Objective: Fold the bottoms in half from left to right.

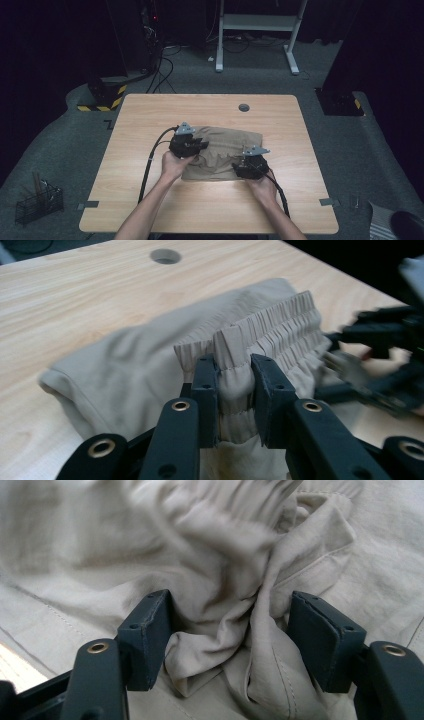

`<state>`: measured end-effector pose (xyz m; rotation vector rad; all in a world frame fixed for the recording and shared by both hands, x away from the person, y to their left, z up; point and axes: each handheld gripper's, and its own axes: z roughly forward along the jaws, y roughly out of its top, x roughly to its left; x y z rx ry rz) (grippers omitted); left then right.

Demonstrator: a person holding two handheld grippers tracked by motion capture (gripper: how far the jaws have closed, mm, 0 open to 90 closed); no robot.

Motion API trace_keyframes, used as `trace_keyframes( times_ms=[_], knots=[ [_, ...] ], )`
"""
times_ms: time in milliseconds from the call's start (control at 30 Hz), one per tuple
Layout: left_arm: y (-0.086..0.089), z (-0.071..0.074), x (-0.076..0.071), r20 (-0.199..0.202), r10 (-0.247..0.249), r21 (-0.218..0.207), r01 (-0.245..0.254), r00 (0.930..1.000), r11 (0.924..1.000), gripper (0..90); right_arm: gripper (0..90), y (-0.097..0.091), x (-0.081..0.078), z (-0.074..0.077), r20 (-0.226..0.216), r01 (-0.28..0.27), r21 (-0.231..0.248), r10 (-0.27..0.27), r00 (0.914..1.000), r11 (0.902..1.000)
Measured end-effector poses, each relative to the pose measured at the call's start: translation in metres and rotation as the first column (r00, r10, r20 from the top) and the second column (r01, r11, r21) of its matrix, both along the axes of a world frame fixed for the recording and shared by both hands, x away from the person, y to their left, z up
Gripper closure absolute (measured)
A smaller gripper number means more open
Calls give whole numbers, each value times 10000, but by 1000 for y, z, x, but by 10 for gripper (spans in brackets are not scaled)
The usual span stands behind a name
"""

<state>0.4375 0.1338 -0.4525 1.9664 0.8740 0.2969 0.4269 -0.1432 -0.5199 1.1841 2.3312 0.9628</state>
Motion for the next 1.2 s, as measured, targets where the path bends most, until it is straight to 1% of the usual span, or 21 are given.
trace_keyframes(
  times_ms=[33, 133, 200, 233, 267, 300, 333, 400, 500, 600, 633, 700, 767, 833, 867, 967, 1000, 1067, 1100, 1133, 1200],
  knots=[
    [0, -2, -6, 29, -106, 8, 106, 9999, 9999, 743, 340, 0, 0, 0, -10, 23, -2, -23, 10000, 10000],
    [-3, -12, -22, 79, -421, 334, 418, 9991, 9986, 747, 337, 1, 0, 0, -13, 72, -20, -72, 10000, 10000],
    [-1, -20, -30, 39, -373, 383, 371, 9993, 9986, 749, 337, 1, 0, 0, -14, 78, -22, -78, 10000, 10000],
    [2, -25, -32, -94, -331, 291, 334, 9994, 9990, 750, 336, 1, 0, 0, -14, 75, -15, -75, 10000, 10000],
    [3, -28, -35, -144, -257, 240, 260, 9996, 9994, 750, 335, 1, 0, 0, -12, 55, -4, -55, 10000, 10000],
    [5, -31, -37, -134, -222, 253, 225, 9997, 9994, 750, 331, 1, 0, 0, -18, 24, 17, -24, 10000, 10000],
    [7, -32, -38, -115, -185, 180, 187, 9998, 9997, 751, 324, 0, 0, 0, -32, 22, 31, -22, 10000, 10000],
    [8, -32, -40, -17, -123, 271, 124, 9999, 9996, 751, 312, -2, -4, 3, -51, -10, 51, 10, 10000, 10000],
    [5, -32, -42, 227, -107, 483, 96, 9997, 9988, 752, 311, -6, -17, 7, 125, -87, 68, 86, 9999, 9999],
    [3, -33, -44, 386, -106, 521, 86, 9992, 9986, 754, 304, -10, -30, 9, 147, -75, 20, 75, 9999, 10000],
    [4, -34, -46, 413, -120, 484, 100, 9991, 9988, 754, 307, -12, -33, 8, 88, -8, 47, 7, 10000, 10000],
    [4, -36, -49, 432, -83, 359, 68, 9990, 9993, 755, 310, -13, -35, 5, -57, 101, -151, -102, 9999, 9998],
    [4, -38, -51, 548, -68, 411, 46, 9985, 9991, 756, 311, -14, -34, 1, -142, 187, -26, -188, 9997, 9998],
    [5, -40, -45, 416, 134, 335, -148, 9990, 9993, 756, 321, -11, -31, 1, -15, 271, -111, -271, 9996, 9996],
    [5, -40, -41, 406, 198, 429, -215, 9990, 9988, 756, 323, -9, -29, 0, 53, 316, -163, -315, 9995, 9994],
    [1, -39, -24, 597, 421, 859, -472, 9973, 9952, 757, 321, -5, -17, -1, 102, 505, -107, -504, 9987, 9987],
    [0, -38, -17, 596, 536, 911, -589, 9968, 9941, 758, 320, -4, -13, -1, 133, 610, -43, -609, 9981, 9981],
    [1, -38, -4, 474, 769, 725, -802, 9959, 9941, 759, 320, -3, -4, -3, 264, 786, 33, -787, 9965, 9969],
    [1, -37, 0, 477, 823, 710, -856, 9955, 9938, 758, 320, -2, 0, -3, 275, 908, 81, -910, 9955, 9958],
    [1, -35, 1, 546, 793, 696, -830, 9954, 9941, 758, 320, -1, 3, -3, 309, 958, 90, -961, 9949, 9954],
    [1, -26, -7, 874, 579, 630, -635, 9945, 9960, 758, 319, 0, 7, -4, 324, 1045, 113, -1048, 9940, 9945]
  ],
)
